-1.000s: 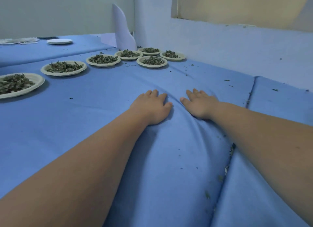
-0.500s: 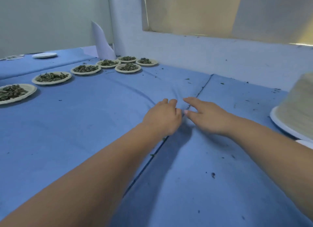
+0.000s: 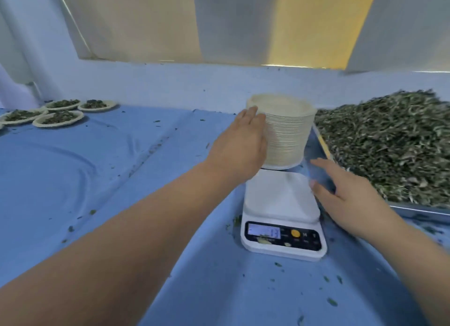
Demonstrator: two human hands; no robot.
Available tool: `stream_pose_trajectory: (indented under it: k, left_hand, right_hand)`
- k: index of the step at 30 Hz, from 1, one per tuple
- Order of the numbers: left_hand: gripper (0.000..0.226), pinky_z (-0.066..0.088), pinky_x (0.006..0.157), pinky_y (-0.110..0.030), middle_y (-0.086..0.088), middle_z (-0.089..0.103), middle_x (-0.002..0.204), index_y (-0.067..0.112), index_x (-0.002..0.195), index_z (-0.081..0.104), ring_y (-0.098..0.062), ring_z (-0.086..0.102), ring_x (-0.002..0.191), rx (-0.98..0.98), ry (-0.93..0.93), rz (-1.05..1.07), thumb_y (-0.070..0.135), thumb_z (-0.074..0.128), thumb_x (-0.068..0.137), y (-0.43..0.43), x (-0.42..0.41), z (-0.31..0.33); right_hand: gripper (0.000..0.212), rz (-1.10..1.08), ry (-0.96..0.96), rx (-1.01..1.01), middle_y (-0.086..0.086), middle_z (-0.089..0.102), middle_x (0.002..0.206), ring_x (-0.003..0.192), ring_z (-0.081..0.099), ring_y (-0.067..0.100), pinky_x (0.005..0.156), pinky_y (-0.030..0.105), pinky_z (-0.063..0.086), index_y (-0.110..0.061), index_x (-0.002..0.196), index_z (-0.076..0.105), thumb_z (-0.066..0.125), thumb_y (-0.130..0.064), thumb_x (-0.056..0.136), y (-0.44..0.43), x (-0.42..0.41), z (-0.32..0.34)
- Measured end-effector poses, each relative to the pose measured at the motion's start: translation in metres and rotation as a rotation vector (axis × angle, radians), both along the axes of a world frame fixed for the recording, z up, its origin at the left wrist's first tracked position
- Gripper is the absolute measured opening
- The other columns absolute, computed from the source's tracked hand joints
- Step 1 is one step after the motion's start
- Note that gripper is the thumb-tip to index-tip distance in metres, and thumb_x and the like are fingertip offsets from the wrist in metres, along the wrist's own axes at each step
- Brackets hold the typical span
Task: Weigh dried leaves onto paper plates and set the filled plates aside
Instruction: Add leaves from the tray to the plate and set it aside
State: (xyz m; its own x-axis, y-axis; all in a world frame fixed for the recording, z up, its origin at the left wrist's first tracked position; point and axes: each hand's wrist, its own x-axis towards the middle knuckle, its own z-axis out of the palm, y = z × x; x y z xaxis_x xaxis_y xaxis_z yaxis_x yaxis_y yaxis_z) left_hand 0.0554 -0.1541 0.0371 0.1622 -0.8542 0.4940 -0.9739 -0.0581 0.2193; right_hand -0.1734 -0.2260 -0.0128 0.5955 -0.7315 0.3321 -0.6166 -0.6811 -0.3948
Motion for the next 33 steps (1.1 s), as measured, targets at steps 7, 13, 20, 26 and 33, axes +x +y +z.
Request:
stream_pose_trajectory:
  k: [7, 13, 20, 26, 33]
  left_hand:
    - [0.034, 0.037, 0.100, -0.033, -0.014, 0.051, 0.146, 0.007, 0.135, 0.054, -0.029, 0.044, 0.138, 0.037, -0.273, 0.031, 0.009, 0.038, 0.104, -0.064, -0.029, 0.032]
    - [0.024, 0.030, 0.068, -0.033, -0.010, 0.062, 0.105, 0.012, 0.106, 0.056, -0.029, 0.052, 0.087, 0.181, -0.454, 0.120, -0.003, 0.048, 0.089, -0.074, -0.033, 0.040]
    - [0.026, 0.041, 0.064, -0.038, -0.005, 0.046, 0.081, 0.006, 0.106, 0.060, -0.032, 0.057, 0.083, 0.263, -0.664, 0.050, -0.007, 0.050, 0.086, -0.083, -0.031, 0.049]
    - [0.036, 0.024, 0.049, -0.033, -0.002, 0.036, 0.073, 0.008, 0.119, 0.051, -0.027, 0.046, 0.071, 0.210, -0.636, 0.028, -0.006, 0.046, 0.086, -0.081, -0.027, 0.052]
    - [0.073, 0.024, 0.044, -0.032, -0.004, 0.042, 0.072, 0.028, 0.135, 0.010, -0.021, 0.037, 0.055, 0.092, -0.607, -0.076, -0.006, 0.051, 0.085, -0.077, -0.023, 0.047]
  right_hand:
    - [0.034, -0.335, 0.090, -0.099, 0.006, 0.065, 0.112, 0.075, 0.053, 0.024, 0.065, 0.034, 0.038, -0.024, 0.126, 0.057, 0.041, -0.044, 0.103, -0.035, -0.045, -0.008]
    - [0.038, -0.339, 0.208, -0.190, -0.009, 0.048, 0.070, 0.054, 0.043, 0.007, 0.052, 0.029, 0.026, -0.024, 0.084, 0.055, 0.030, -0.045, 0.105, -0.036, -0.034, -0.015]
    - [0.038, -0.351, 0.202, -0.226, -0.006, 0.052, 0.062, 0.050, 0.048, 0.013, 0.045, 0.026, 0.025, -0.025, 0.087, 0.057, 0.031, -0.045, 0.105, -0.039, -0.033, -0.018]
    - [0.037, -0.356, 0.172, -0.222, -0.006, 0.052, 0.057, 0.048, 0.047, 0.013, 0.045, 0.025, 0.024, -0.026, 0.082, 0.053, 0.031, -0.046, 0.104, -0.041, -0.033, -0.020]
    - [0.038, -0.355, 0.151, -0.258, -0.006, 0.049, 0.053, 0.045, 0.045, 0.012, 0.045, 0.025, 0.020, -0.026, 0.073, 0.046, 0.032, -0.045, 0.103, -0.042, -0.033, -0.022]
